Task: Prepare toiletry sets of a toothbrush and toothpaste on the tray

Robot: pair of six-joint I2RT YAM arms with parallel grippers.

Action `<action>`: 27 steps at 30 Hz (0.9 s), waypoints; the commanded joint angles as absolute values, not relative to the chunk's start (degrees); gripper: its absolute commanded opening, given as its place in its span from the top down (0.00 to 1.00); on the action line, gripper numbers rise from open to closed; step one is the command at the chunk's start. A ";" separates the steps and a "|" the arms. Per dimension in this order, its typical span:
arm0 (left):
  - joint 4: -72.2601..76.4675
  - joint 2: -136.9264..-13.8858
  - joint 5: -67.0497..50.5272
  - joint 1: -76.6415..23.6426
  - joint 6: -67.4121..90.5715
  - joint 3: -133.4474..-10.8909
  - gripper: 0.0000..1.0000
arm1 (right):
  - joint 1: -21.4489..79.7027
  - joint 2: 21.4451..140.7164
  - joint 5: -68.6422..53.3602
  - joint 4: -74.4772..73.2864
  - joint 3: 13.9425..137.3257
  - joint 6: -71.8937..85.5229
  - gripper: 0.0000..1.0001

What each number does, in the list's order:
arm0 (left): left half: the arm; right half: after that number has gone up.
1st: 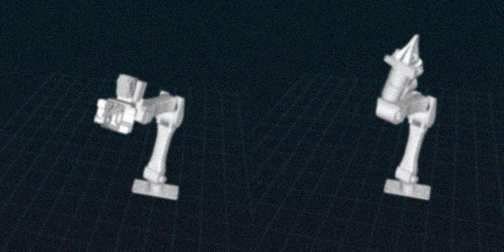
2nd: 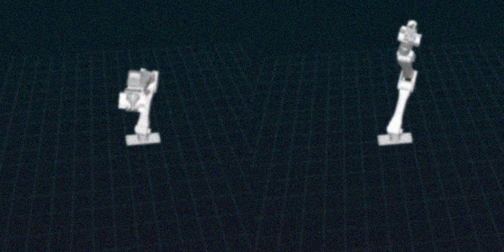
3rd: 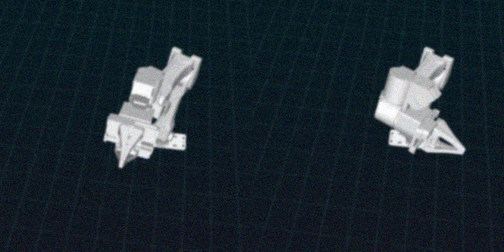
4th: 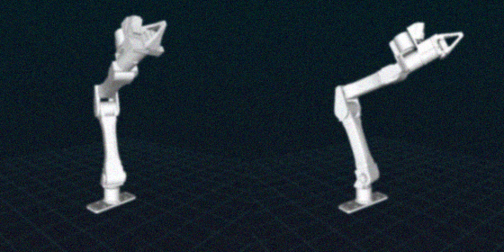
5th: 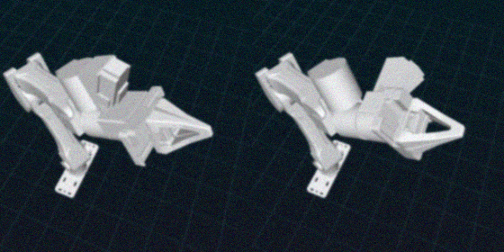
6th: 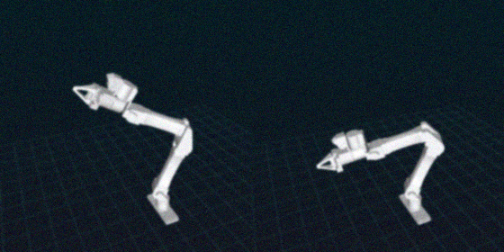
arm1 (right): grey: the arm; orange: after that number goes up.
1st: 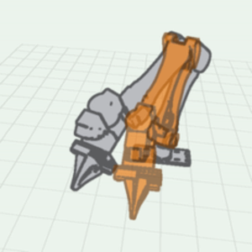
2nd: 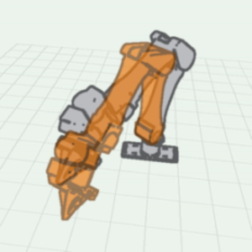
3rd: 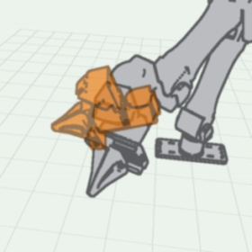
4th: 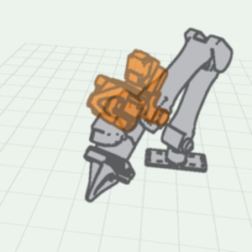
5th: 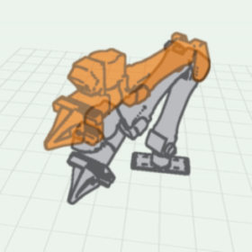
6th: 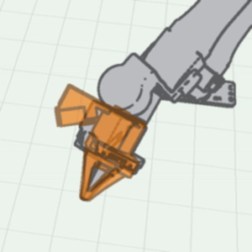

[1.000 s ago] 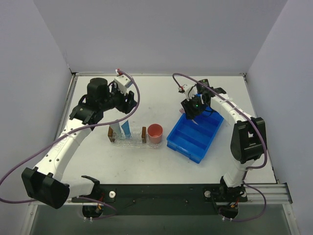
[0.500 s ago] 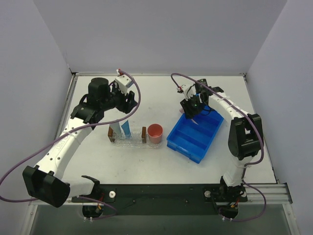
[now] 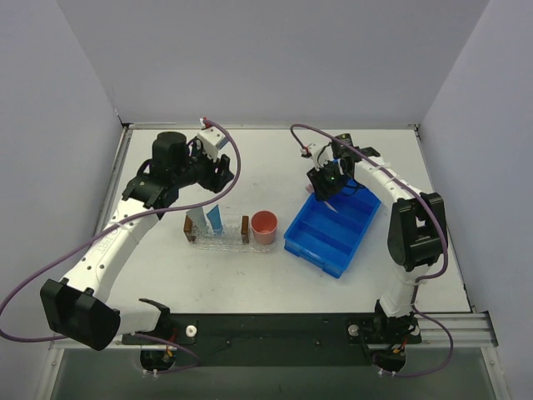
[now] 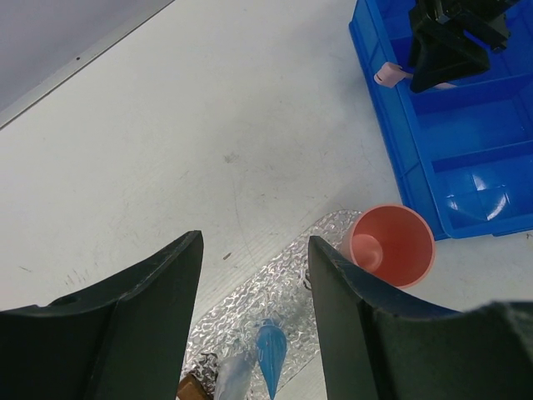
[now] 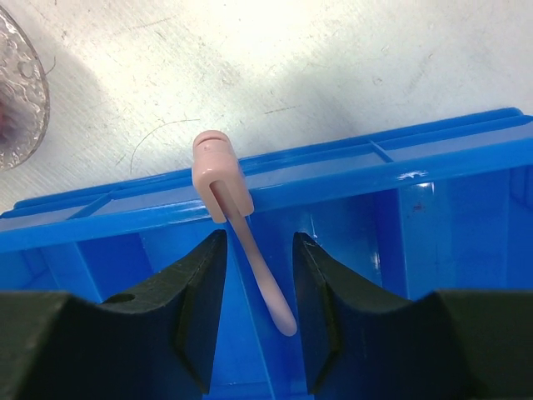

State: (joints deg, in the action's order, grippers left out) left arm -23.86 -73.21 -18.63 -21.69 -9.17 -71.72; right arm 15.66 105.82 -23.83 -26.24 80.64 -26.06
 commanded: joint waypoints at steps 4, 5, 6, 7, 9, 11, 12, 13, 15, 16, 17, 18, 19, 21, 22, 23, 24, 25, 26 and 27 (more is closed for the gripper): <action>-23.03 -73.56 -18.54 -21.80 -9.49 -74.53 0.37 | 15.20 107.40 -25.49 -26.45 83.50 -26.98 0.67; -23.03 -73.65 -18.54 -21.80 -9.58 -74.53 0.37 | 15.21 107.49 -25.49 -26.37 83.58 -26.90 0.67; -23.03 -73.65 -18.54 -21.80 -9.41 -74.53 0.37 | 15.21 107.58 -25.49 -26.37 83.67 -26.89 0.68; -22.94 -73.57 -18.54 -21.80 -9.40 -74.53 0.37 | 15.12 107.58 -25.49 -26.54 83.67 -26.89 0.67; -22.94 -73.56 -18.46 -21.80 -9.40 -74.36 0.37 | 15.21 107.49 -25.49 -26.54 83.50 -26.89 0.68; -23.03 -73.56 -18.54 -21.80 -9.40 -74.36 0.37 | 15.21 107.67 -25.40 -26.46 83.15 -26.98 0.68; -23.03 -73.48 -18.63 -21.80 -9.40 -74.36 0.37 | 15.21 107.58 -25.40 -26.37 82.97 -26.98 0.68; -23.03 -73.48 -18.63 -21.80 -9.40 -74.36 0.37 | 15.21 107.58 -25.40 -26.37 82.79 -26.98 0.69; -22.94 -73.48 -18.63 -21.80 -9.32 -74.27 0.37 | 15.21 107.58 -25.49 -26.45 82.62 -26.98 0.69; -22.94 -73.56 -18.63 -21.80 -9.32 -74.27 0.37 | 15.29 107.67 -25.49 -26.37 82.62 -26.98 0.69; -22.94 -73.56 -18.63 -21.80 -9.40 -74.35 0.37 | 15.29 107.67 -25.49 -26.37 82.70 -26.98 0.69; -22.94 -73.56 -18.55 -21.80 -9.40 -74.36 0.37 | 15.29 107.75 -25.49 -26.37 82.71 -26.98 0.70; -23.03 -73.65 -18.63 -21.80 -9.49 -74.36 0.37 | 15.29 107.75 -25.40 -26.37 82.71 -27.07 0.70; -23.03 -73.65 -18.63 -21.80 -9.49 -74.27 0.37 | 15.29 107.84 -25.40 -26.45 82.88 -27.07 0.73; -23.11 -73.65 -18.55 -21.80 -9.41 -74.18 0.37 | 15.29 107.84 -25.49 -26.37 82.88 -26.98 0.73; -23.03 -73.65 -18.63 -21.80 -9.40 -74.18 0.37 | 15.29 107.84 -25.49 -26.37 82.88 -26.98 0.74; -22.85 -73.65 -18.63 -21.80 -9.32 -74.01 0.37 | 15.29 107.84 -25.49 -26.37 82.79 -26.98 0.75; -22.85 -73.57 -18.55 -21.80 -9.23 -73.92 0.37 | 15.29 107.84 -25.58 -26.37 82.71 -26.98 0.75; -22.76 -73.48 -18.54 -21.80 -9.32 -73.83 0.37 | 15.29 107.84 -25.58 -26.45 82.62 -26.98 0.75; -22.76 -73.30 -18.54 -21.80 -9.32 -73.74 0.37 | 15.29 107.75 -25.58 -26.37 82.44 -26.98 0.76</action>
